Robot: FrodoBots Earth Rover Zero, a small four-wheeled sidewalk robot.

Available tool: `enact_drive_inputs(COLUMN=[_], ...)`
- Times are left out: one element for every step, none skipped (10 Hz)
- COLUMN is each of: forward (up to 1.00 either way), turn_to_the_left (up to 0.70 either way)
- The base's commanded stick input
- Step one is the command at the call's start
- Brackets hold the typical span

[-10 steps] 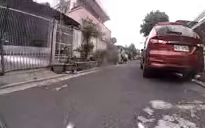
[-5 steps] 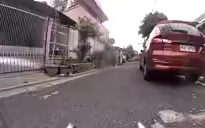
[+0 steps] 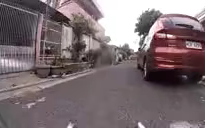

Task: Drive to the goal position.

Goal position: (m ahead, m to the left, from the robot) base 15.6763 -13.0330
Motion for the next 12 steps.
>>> enact_drive_inputs(forward=[0.7,0.7,0.7,0.7,0.7,0.7,0.7,0.7,0.7,0.7,0.7,0.7], turn_to_the_left=[-0.14,-0.14,-0.1,-0.04,0.0,0.0,0.0,0.0,0.0,0.0,0.0,0.0])
